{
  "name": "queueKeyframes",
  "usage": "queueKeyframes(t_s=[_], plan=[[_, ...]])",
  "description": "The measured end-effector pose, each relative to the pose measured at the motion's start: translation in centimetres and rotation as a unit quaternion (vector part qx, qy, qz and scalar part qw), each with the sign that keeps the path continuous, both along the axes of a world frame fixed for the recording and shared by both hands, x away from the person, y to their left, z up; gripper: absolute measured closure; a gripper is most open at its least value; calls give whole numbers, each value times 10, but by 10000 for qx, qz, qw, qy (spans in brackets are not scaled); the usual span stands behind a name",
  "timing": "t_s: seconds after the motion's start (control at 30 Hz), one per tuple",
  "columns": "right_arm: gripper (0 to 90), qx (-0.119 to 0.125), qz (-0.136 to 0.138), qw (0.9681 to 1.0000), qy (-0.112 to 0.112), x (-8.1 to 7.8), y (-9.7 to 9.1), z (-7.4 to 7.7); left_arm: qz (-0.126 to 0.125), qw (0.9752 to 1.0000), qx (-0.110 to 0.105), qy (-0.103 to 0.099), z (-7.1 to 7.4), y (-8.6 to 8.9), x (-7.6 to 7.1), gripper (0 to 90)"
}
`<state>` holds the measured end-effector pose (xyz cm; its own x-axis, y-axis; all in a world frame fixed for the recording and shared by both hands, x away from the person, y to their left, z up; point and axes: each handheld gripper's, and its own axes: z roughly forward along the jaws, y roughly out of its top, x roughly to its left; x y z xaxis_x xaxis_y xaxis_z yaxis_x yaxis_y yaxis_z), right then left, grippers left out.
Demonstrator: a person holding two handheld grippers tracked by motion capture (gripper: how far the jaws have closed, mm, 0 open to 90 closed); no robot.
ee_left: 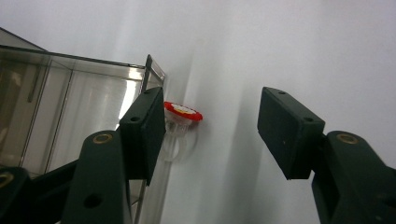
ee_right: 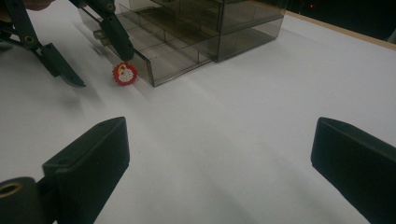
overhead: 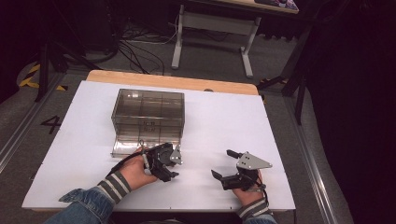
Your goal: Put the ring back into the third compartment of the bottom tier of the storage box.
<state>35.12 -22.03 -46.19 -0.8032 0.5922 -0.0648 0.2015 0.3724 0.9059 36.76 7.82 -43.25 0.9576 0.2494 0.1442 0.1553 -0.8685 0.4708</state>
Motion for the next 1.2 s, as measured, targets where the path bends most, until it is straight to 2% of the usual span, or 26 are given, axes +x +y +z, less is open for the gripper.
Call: queueKeyframes(t_s=[0.47,0.93,1.2], plan=[[50,7,38,10000,10,0,0,0,-19,9999,124,48,-6,-3,2,445],[50,18,45,10000,17,0,0,0,227,9997,74,-77,-7,0,8,658],[50,23,56,10000,14,0,0,0,260,9992,181,-252,-9,-2,6,703]])
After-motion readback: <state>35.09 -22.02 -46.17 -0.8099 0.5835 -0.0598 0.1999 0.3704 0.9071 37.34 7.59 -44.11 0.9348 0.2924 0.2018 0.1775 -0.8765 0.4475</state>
